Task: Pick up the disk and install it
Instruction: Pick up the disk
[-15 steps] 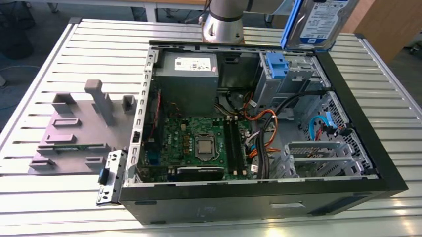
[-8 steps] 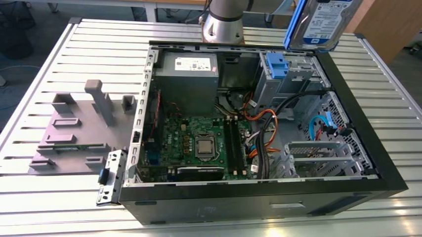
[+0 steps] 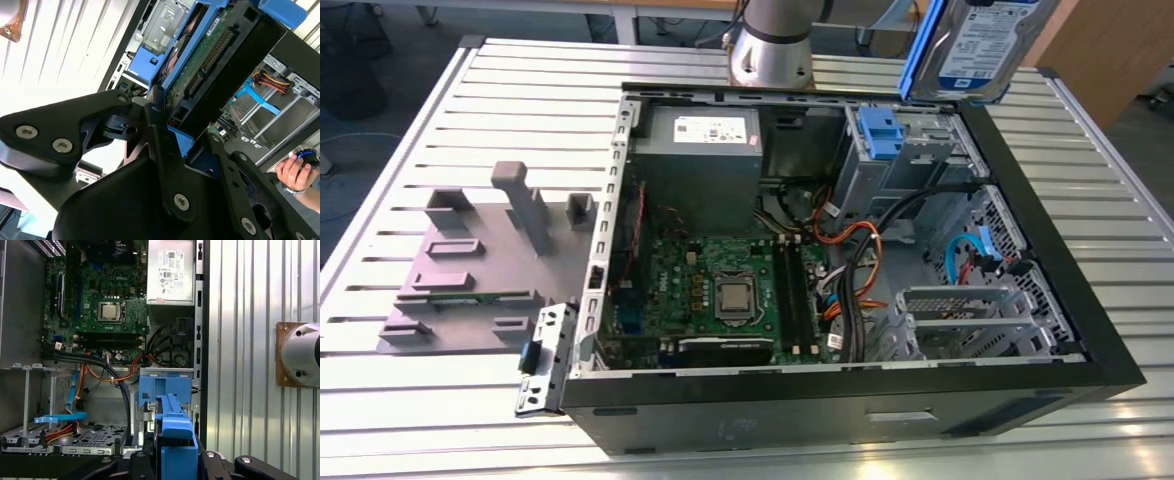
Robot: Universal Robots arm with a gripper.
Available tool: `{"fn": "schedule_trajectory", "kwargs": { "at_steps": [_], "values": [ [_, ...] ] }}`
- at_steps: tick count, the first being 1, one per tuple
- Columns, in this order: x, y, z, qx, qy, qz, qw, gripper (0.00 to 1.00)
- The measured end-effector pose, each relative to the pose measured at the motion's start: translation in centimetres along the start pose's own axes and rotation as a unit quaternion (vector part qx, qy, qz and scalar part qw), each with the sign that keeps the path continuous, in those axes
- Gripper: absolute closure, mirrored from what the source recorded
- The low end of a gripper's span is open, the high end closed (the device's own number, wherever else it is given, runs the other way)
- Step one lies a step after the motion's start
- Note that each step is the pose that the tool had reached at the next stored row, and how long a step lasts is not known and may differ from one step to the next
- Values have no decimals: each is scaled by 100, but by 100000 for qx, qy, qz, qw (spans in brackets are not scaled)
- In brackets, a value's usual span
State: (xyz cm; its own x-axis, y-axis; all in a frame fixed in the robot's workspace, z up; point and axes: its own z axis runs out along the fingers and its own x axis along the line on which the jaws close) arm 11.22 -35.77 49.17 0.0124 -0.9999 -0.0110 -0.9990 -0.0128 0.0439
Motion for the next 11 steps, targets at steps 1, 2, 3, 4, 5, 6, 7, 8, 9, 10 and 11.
{"fn": "schedule_trajectory", "kwargs": {
  "at_steps": [1,2,3,4,5,6,7,8,9,10,11],
  "values": [
    [1,0,0,0,-2,7,100000,64],
    [1,0,0,0,-7,6,100000,64],
    [1,-1,0,-1,-6,2,100000,64],
    [1,-1,0,1,-3,1,100000,64],
    [0,-1,0,2,-4,2,100000,64],
    [1,-1,0,1,-6,3,100000,64],
    [0,-1,0,0,-6,1,100000,64],
    [1,-1,0,0,-5,2,100000,64],
    [3,-2,0,-1,-7,-2,100000,64],
    [8,-1,0,-1,-4,-1,100000,64],
    [15,-1,0,0,0,-1,100000,64]
  ]
}}
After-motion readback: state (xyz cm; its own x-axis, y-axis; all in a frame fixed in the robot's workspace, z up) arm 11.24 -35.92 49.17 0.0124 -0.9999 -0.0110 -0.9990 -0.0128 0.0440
